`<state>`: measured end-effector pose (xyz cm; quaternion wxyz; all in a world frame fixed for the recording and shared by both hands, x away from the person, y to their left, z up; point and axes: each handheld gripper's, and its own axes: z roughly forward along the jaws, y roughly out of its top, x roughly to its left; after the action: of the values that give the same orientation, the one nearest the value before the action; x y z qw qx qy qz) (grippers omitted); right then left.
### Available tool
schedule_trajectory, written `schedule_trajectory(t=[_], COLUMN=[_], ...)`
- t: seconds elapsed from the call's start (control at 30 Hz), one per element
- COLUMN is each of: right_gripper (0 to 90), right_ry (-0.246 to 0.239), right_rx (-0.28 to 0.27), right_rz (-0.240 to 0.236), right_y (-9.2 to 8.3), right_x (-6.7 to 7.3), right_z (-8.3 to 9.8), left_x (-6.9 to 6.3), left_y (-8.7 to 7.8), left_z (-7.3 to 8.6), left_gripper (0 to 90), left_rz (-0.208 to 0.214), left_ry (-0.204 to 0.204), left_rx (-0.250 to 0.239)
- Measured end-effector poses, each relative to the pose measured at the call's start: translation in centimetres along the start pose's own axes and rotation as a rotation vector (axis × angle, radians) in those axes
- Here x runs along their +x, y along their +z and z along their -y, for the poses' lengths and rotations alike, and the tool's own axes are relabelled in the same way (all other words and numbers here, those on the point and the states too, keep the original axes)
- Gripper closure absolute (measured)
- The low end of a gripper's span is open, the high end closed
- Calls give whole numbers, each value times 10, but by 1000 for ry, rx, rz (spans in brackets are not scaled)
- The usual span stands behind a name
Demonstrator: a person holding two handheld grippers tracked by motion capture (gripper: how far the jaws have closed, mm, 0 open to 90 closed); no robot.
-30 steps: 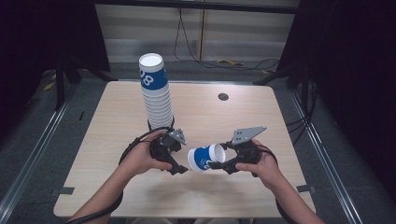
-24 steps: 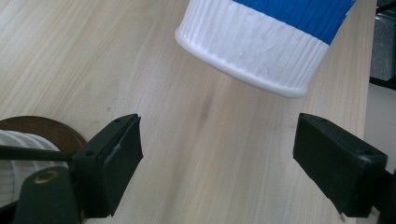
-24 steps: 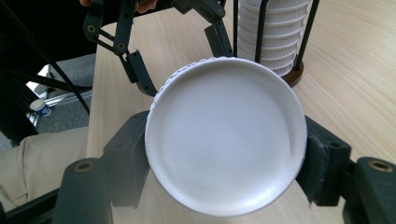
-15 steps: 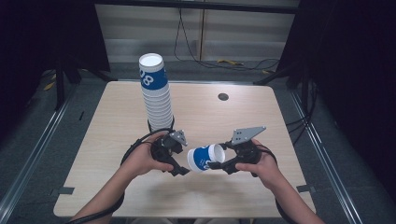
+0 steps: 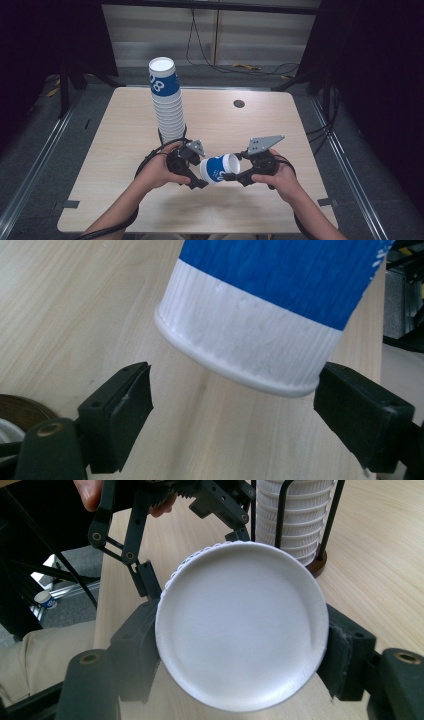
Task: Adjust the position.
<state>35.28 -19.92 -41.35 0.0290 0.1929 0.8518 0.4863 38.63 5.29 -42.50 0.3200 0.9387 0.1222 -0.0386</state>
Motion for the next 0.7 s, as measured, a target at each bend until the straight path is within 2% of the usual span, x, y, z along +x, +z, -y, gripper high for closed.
schedule_trajectory(t=[0.47, 0.7], right_gripper=[288, 288], right_ry=[0, 2], right_rx=[5, -1], right_rz=[-24, -38], right_y=[4, 6], right_x=[1, 2], right_z=[1, 0], left_x=[-1, 0], left_y=[5, 5], left_z=[-3, -4], left_gripper=[111, 87], left_rz=[1, 4], left_ry=[30, 35], left_rx=[9, -4])
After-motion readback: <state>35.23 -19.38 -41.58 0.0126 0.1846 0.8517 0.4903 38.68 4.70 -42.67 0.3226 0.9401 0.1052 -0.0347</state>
